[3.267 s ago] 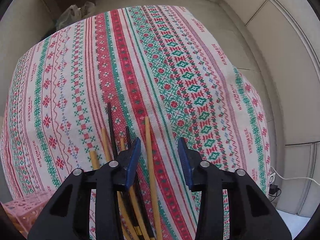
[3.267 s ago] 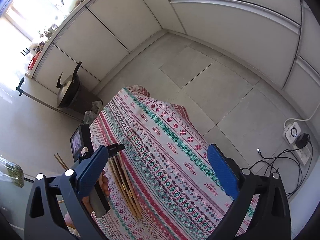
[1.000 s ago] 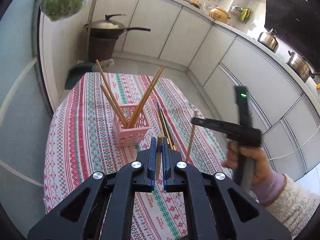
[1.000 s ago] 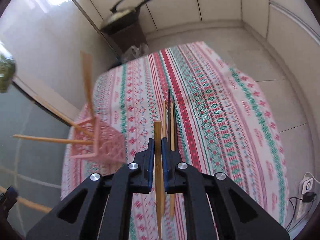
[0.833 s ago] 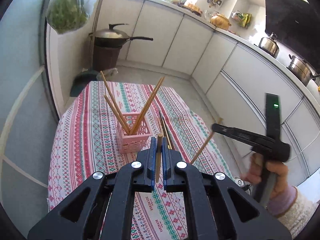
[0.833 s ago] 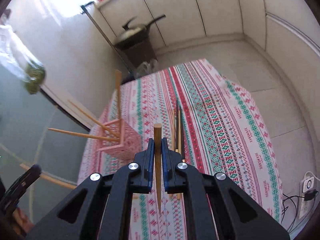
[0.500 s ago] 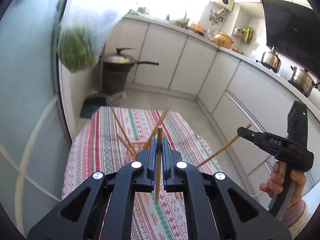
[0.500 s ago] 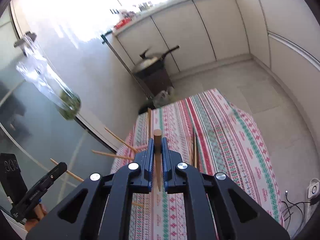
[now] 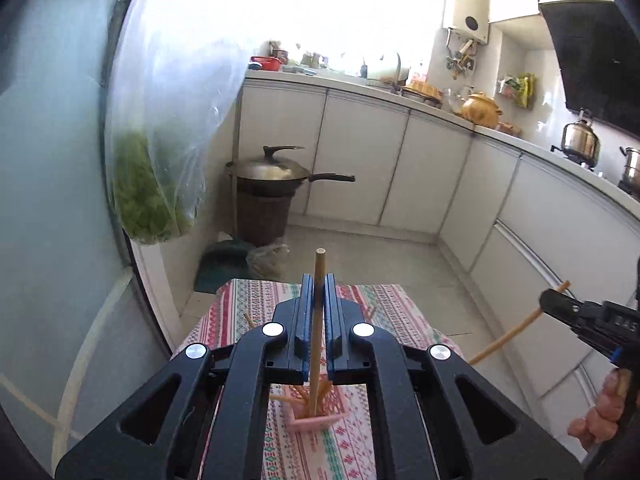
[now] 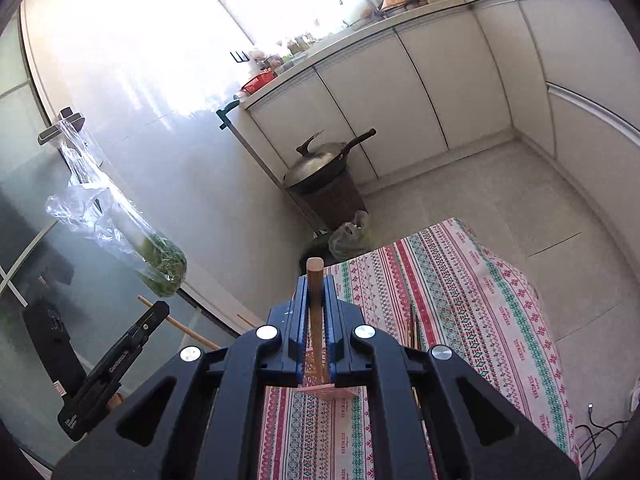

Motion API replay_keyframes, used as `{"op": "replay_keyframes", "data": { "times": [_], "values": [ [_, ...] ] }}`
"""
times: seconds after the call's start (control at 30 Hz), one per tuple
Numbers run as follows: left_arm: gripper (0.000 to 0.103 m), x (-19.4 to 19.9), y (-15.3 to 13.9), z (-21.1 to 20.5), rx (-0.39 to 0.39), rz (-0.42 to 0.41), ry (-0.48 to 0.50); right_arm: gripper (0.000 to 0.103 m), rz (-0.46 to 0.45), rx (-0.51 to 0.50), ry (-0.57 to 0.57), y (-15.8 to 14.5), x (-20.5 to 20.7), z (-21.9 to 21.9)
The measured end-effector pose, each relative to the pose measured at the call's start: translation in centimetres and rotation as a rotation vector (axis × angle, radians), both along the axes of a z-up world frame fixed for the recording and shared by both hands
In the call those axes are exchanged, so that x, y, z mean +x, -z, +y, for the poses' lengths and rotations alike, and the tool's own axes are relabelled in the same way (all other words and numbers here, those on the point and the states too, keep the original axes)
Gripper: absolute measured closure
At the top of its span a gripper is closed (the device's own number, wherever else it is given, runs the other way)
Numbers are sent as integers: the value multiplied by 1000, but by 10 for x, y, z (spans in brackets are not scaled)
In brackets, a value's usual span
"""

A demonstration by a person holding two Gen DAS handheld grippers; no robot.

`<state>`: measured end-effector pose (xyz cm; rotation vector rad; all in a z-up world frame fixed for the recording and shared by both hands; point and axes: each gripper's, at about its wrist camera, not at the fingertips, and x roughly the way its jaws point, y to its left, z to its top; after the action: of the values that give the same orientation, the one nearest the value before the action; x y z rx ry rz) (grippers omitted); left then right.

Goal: Organize utensils
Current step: 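Lower both held chopsticks into the pink holder and open both tools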

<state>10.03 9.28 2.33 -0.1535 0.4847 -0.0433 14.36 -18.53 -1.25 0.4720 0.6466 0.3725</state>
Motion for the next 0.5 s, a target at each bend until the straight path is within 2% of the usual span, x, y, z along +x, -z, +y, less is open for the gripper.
{"op": "replay_keyframes", "data": {
  "times": [0.17,0.23,0.3,0.43,0.5],
  "values": [
    [97,25,25,8,-24,53,-28,96,25,-3,-8,9,13,7],
    [82,25,29,15,-49,73,-40,96,22,-6,-10,8,16,11],
    [63,13,20,26,-84,32,-68,96,11,-12,-9,4,18,16],
    [56,-15,-5,44,-104,-61,-126,96,-22,-37,3,-3,19,27],
    [49,-21,-13,47,-110,-82,-137,96,-27,-45,1,-4,20,35]
  ]
}}
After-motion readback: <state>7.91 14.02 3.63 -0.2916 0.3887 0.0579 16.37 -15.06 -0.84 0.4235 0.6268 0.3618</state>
